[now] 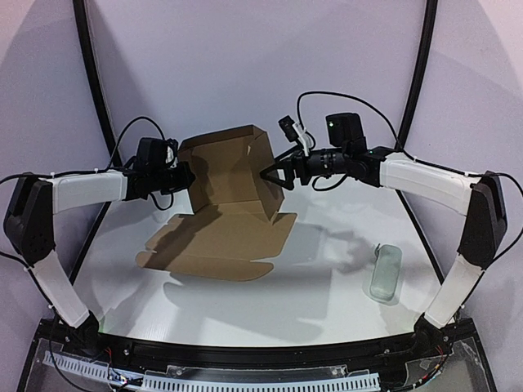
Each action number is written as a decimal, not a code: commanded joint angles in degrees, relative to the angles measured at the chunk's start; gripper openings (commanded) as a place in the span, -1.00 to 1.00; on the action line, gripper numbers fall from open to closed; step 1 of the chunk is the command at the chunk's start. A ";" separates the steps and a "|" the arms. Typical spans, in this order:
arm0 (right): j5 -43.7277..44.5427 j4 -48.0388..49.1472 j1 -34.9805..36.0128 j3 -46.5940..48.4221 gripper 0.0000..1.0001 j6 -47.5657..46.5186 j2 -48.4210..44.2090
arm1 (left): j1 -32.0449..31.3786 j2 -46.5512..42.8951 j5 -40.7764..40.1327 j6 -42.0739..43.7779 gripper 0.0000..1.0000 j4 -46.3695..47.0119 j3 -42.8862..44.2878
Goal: Fold the paper box
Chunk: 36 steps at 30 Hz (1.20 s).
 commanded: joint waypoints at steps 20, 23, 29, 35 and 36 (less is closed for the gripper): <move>-4.59 -6.79 1.50 -1.81 0.97 -5.94 -2.80 | -0.51 -1.76 -1.19 -2.37 -0.98 -3.12 2.86; -4.57 -7.57 1.53 -1.94 0.97 -6.17 -3.14 | -0.52 -1.75 -1.65 -2.44 -0.99 -3.59 2.86; 5.35 -6.51 1.50 -3.45 0.97 -3.41 -6.20 | -0.51 -1.85 -3.03 -2.19 -0.98 -4.26 2.76; 10.35 -4.07 1.35 -6.21 0.97 -3.68 -10.12 | -0.51 -2.33 -4.56 -0.42 -0.98 -5.43 2.95; 7.87 -4.12 1.36 -6.37 0.97 -4.39 -10.20 | -0.51 -2.36 -4.58 -0.10 -0.98 -5.55 3.07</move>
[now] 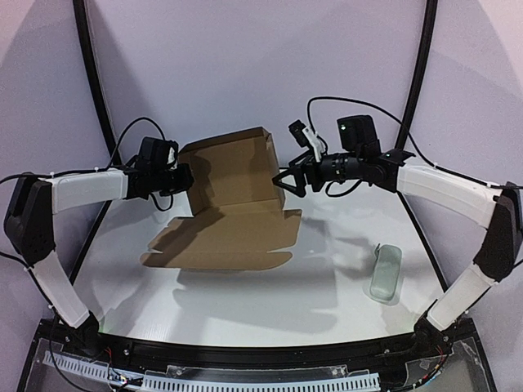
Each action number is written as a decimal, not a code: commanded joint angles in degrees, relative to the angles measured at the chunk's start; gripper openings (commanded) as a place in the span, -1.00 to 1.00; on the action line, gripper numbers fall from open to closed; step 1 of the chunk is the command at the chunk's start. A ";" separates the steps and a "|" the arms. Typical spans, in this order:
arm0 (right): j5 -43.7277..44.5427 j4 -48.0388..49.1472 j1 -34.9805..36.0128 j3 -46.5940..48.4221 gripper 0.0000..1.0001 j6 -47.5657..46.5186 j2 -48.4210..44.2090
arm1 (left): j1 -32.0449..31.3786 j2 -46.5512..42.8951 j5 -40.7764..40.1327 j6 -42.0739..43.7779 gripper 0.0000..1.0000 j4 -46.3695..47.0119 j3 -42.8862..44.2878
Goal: Fold the paper box
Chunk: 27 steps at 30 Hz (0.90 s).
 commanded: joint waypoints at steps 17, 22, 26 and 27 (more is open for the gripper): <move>13.24 5.57 -0.63 0.21 -0.27 3.26 0.45 | 0.07 -4.64 -5.18 -0.14 -0.98 -5.19 2.60; 19.55 2.94 0.00 3.88 -0.85 5.07 3.67 | -1.34 -5.60 -7.52 -0.14 -0.98 -8.83 4.20; 32.10 0.10 0.77 7.47 -1.00 5.87 6.43 | -4.06 -5.96 -14.21 -0.23 -0.98 -15.45 8.74; 34.57 -0.21 0.84 7.91 -1.00 6.73 6.90 | -4.53 -6.14 -15.01 -0.86 -0.98 -16.88 9.47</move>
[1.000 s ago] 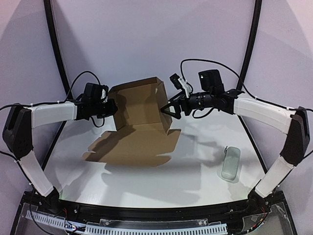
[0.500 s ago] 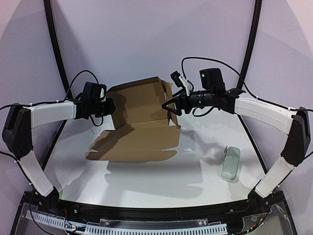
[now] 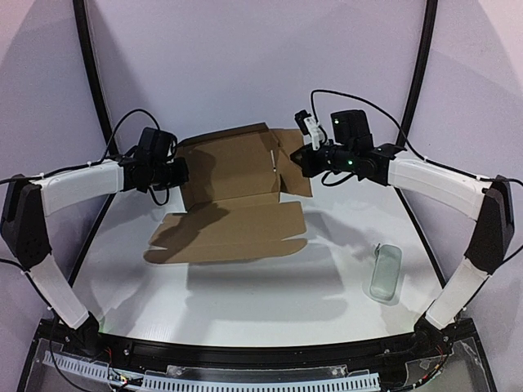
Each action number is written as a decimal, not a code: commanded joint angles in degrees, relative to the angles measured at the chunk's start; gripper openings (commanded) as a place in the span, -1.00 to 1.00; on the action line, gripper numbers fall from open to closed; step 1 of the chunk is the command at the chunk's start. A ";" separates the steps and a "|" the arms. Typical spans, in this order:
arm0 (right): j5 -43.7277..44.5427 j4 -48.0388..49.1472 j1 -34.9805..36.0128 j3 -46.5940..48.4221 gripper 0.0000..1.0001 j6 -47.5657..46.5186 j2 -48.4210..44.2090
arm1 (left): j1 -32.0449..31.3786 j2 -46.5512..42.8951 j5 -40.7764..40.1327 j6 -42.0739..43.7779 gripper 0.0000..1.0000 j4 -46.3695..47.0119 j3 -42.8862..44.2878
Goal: Fold the paper box
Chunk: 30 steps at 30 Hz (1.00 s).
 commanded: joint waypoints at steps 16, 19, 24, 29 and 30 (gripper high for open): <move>48.61 -4.62 4.56 16.02 -1.00 -0.07 15.37 | -10.83 -7.63 -9.50 -4.89 -0.99 -16.95 11.71; 51.94 -4.35 4.59 17.91 -1.00 -2.64 17.63 | -11.11 -8.28 -9.74 -5.36 -0.99 -17.56 11.82; 53.71 -3.89 4.58 19.84 -1.00 -3.81 20.14 | -11.77 -9.03 -10.17 -5.34 -0.98 -17.86 12.07; 45.25 -7.05 4.50 20.42 -0.95 -0.86 19.86 | -12.00 -8.62 -11.42 -5.25 -0.98 -17.82 12.23; 42.66 -7.41 4.50 20.06 -0.89 -0.22 19.12 | -12.00 -8.21 -12.32 -5.25 -0.98 -17.73 12.26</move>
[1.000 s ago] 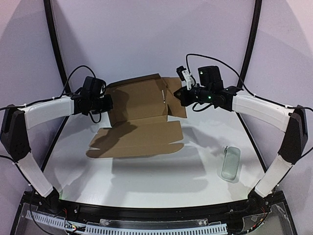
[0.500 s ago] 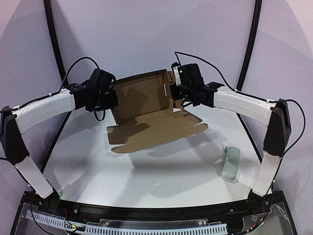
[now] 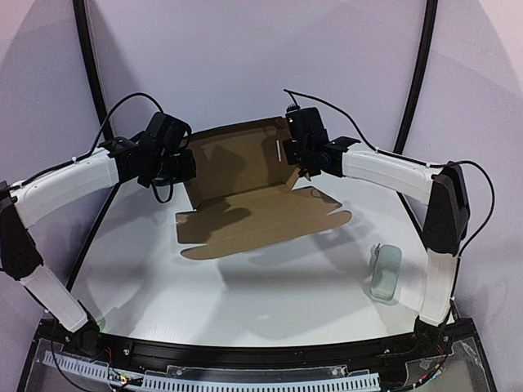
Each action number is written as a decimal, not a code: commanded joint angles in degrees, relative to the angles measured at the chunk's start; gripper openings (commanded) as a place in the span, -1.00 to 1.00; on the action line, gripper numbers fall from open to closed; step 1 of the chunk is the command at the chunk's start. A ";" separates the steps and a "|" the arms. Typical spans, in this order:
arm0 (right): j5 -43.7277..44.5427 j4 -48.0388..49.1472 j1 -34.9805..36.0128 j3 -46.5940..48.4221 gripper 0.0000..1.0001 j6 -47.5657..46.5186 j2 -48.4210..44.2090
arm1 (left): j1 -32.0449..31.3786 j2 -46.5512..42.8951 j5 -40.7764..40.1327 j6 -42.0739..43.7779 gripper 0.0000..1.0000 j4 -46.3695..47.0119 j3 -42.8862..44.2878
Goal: Fold the paper box
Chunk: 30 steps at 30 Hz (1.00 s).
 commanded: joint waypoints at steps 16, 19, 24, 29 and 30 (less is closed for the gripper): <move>-42.46 -11.33 -7.73 -11.76 0.85 -0.16 -20.36 | 2.15 1.29 -0.63 3.47 -0.98 7.30 1.63; -46.21 -9.41 -9.11 -14.97 0.97 -2.30 -25.65 | 3.32 1.20 1.83 4.66 -0.98 9.32 -0.67; -44.01 -7.76 -11.17 -19.50 0.97 -3.69 -33.14 | 4.67 0.61 5.29 5.74 -0.98 13.08 -3.55; -39.29 -7.63 -16.82 -20.92 0.97 4.07 -34.95 | 4.91 0.25 5.83 6.66 -0.99 14.18 -4.43; -37.56 -8.11 -18.27 -20.77 0.97 6.62 -34.37 | 4.94 0.21 5.92 6.76 -0.99 14.06 -4.48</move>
